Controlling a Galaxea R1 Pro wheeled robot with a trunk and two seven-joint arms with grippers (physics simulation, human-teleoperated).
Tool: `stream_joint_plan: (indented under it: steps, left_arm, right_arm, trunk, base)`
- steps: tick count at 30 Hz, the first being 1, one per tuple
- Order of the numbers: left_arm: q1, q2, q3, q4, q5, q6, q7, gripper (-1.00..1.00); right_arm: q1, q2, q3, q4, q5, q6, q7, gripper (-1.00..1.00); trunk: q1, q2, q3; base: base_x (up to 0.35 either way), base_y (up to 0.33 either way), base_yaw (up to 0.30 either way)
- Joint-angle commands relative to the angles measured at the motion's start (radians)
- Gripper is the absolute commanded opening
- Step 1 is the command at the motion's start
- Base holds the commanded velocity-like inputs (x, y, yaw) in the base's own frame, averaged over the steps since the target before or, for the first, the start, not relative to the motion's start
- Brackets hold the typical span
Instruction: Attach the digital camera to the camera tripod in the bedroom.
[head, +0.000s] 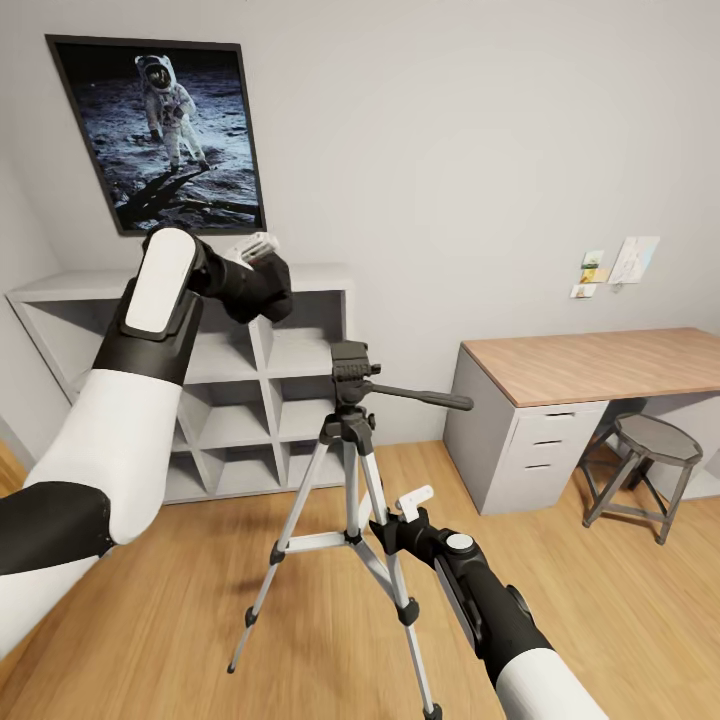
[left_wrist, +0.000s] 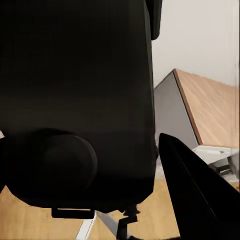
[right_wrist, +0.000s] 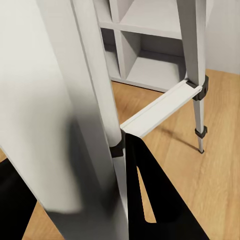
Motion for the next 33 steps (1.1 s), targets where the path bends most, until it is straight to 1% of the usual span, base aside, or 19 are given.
stream_joint_plan:
  steps: [1, 2, 3, 4, 5, 6, 7, 9, 10, 12, 15, 17, 20, 23, 24, 28, 29, 32, 33]
  left_arm:
    - [-0.001, 0.007, -0.003, -0.001, 0.005, 0.004, -0.046, -1.00]
    - [-0.001, 0.012, -0.005, -0.001, 0.004, 0.004, -0.082, -1.00]
    - [-0.001, 0.025, -0.006, -0.001, 0.002, 0.004, -0.166, -1.00]
    - [-0.001, 0.032, -0.007, -0.001, 0.001, 0.004, -0.215, -1.00]
    - [-0.001, 0.048, -0.010, 0.000, -0.001, 0.003, -0.319, -1.00]
    - [-0.001, 0.056, -0.012, 0.001, -0.002, 0.002, -0.373, -1.00]
    - [-0.001, 0.071, -0.017, 0.004, -0.004, 0.001, -0.478, -1.00]
    - [-0.001, 0.084, -0.022, 0.009, -0.008, 0.000, -0.575, -1.00]
    - [-0.001, 0.096, -0.025, 0.013, -0.017, -0.001, -0.657, -1.00]
    - [-0.001, 0.110, -0.028, 0.017, -0.039, -0.002, -0.740, -1.00]
    - [-0.001, 0.122, -0.030, 0.019, -0.064, -0.002, -0.793, -1.00]
    - [-0.003, 0.126, -0.032, 0.012, -0.079, -0.001, -0.808, -1.00]
    - [-0.003, 0.126, -0.037, 0.005, -0.096, -0.001, -0.816, -1.00]
    - [-0.003, 0.128, -0.046, 0.003, -0.122, 0.000, -0.820, -1.00]
    - [-0.002, 0.130, -0.051, 0.005, -0.138, 0.003, -0.822, -1.00]
    - [0.004, 0.136, -0.057, -0.003, -0.167, 0.003, -0.832, -1.00]
    - [0.006, 0.139, -0.063, -0.008, -0.173, 0.002, -0.836, -1.00]
    - [0.008, 0.144, -0.108, -0.018, -0.181, 0.000, -0.840, -1.00]
    - [0.009, 0.151, -0.148, -0.023, -0.184, 0.001, -0.841, -1.00]
  right_arm:
    - [0.000, 0.000, -0.004, 0.023, 0.037, 0.013, -0.005, -1.00]
    - [0.000, 0.000, -0.004, 0.023, 0.037, 0.013, -0.005, -1.00]
    - [0.000, 0.000, -0.004, 0.023, 0.037, 0.013, -0.005, -1.00]
    - [0.000, 0.000, -0.004, 0.022, 0.037, 0.013, -0.005, -1.00]
    - [0.000, 0.000, -0.004, 0.022, 0.036, 0.013, -0.005, -1.00]
    - [0.000, 0.000, -0.004, 0.022, 0.036, 0.013, -0.005, -1.00]
    - [0.000, 0.000, -0.004, 0.022, 0.036, 0.013, -0.005, -1.00]
    - [0.000, 0.000, -0.003, 0.022, 0.036, 0.013, -0.005, -1.00]
    - [0.000, 0.000, -0.003, 0.022, 0.035, 0.013, -0.005, -1.00]
    - [0.000, 0.000, -0.003, 0.022, 0.035, 0.013, -0.005, -1.00]
    - [0.000, 0.000, -0.003, 0.022, 0.034, 0.013, -0.005, -1.00]
    - [0.000, 0.000, -0.002, 0.022, 0.034, 0.013, -0.005, -1.00]
    - [0.000, 0.000, -0.002, 0.022, 0.034, 0.013, -0.005, -1.00]
    - [0.000, 0.000, -0.002, 0.022, 0.034, 0.013, -0.005, -1.00]
    - [0.000, 0.000, -0.002, 0.022, 0.034, 0.013, -0.005, -1.00]
    - [0.000, 0.000, -0.002, 0.022, 0.033, 0.013, -0.005, -1.00]
    - [0.000, 0.000, -0.002, 0.022, 0.033, 0.013, -0.005, -1.00]
    - [0.000, 0.000, -0.002, 0.022, 0.033, 0.013, -0.005, -1.00]
    - [0.000, 0.000, -0.002, 0.022, 0.033, 0.013, -0.005, -1.00]
  trunk:
    - [0.001, -0.002, -0.002]
    - [0.001, -0.002, -0.002]
    - [0.001, -0.002, -0.002]
    - [0.001, -0.002, -0.002]
    - [0.001, -0.002, -0.002]
    - [0.001, -0.002, -0.002]
    - [0.001, -0.002, -0.002]
    - [0.001, -0.002, -0.002]
    - [0.001, -0.002, -0.002]
    - [0.001, -0.002, -0.002]
    - [0.001, -0.002, -0.002]
    - [0.001, -0.002, -0.002]
    - [0.001, -0.002, -0.002]
    - [0.001, -0.002, -0.002]
    - [0.001, -0.002, -0.002]
    - [0.001, -0.002, -0.002]
    - [0.001, -0.002, -0.002]
    - [0.001, -0.002, -0.002]
    - [0.001, -0.002, -0.002]
  base:
    - [0.000, 0.000, 0.000]
    - [0.000, 0.000, 0.000]
    - [0.000, 0.000, 0.000]
    - [0.000, 0.000, 0.000]
    - [0.000, 0.000, 0.000]
    - [0.000, 0.000, 0.000]
    - [0.000, 0.000, 0.000]
    - [0.000, 0.000, 0.000]
    - [0.000, 0.000, 0.000]
    - [0.000, 0.000, 0.000]
    - [0.000, 0.000, 0.000]
    - [0.000, 0.000, 0.000]
    - [0.000, 0.000, 0.000]
    - [0.000, 0.000, 0.000]
    - [0.000, 0.000, 0.000]
    - [0.000, 0.000, 0.000]
    - [0.000, 0.000, 0.000]
    - [0.000, 0.000, 0.000]
    - [0.000, 0.000, 0.000]
